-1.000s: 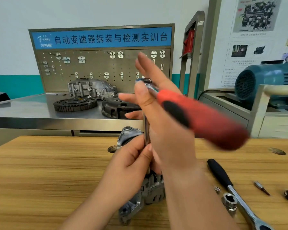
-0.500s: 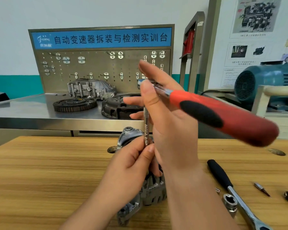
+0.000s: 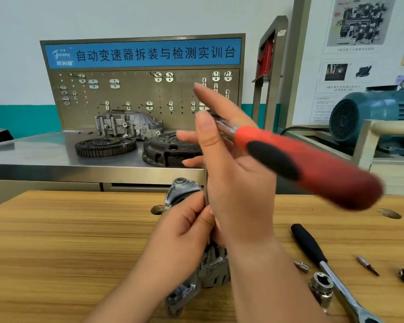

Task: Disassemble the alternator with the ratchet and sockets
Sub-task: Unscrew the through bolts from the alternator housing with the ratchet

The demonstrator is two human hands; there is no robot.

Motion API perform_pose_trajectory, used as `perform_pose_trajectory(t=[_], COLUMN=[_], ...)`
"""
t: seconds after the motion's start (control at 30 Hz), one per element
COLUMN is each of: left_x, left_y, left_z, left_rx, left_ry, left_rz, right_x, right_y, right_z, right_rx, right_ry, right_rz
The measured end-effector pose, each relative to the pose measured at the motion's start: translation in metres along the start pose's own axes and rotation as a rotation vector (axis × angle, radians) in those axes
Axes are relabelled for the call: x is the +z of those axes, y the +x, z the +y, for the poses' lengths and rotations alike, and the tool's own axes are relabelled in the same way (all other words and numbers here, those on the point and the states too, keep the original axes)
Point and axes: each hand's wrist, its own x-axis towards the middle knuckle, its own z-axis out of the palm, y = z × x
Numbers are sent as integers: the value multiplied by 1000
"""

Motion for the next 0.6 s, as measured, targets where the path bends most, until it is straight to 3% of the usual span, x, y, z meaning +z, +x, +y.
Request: perform_pose_trajectory(t=[0.23, 0.3, 0.47, 0.6], left_x=[-4, -4, 4, 4], left_y=[-2, -1, 0, -1], left_z=[1, 1, 0, -2], left_rx=[33, 42, -7, 28], left_ry=[-38, -9, 60, 43], left_rz=[-89, -53, 36, 28], right_x=[-8, -6, -5, -5], right_y=[0, -1, 3, 3], right_z=[2, 2, -1, -2], right_rx=[297, 278, 13, 116], right_ry=[254, 218, -20, 119], right_rz=[72, 53, -37, -50])
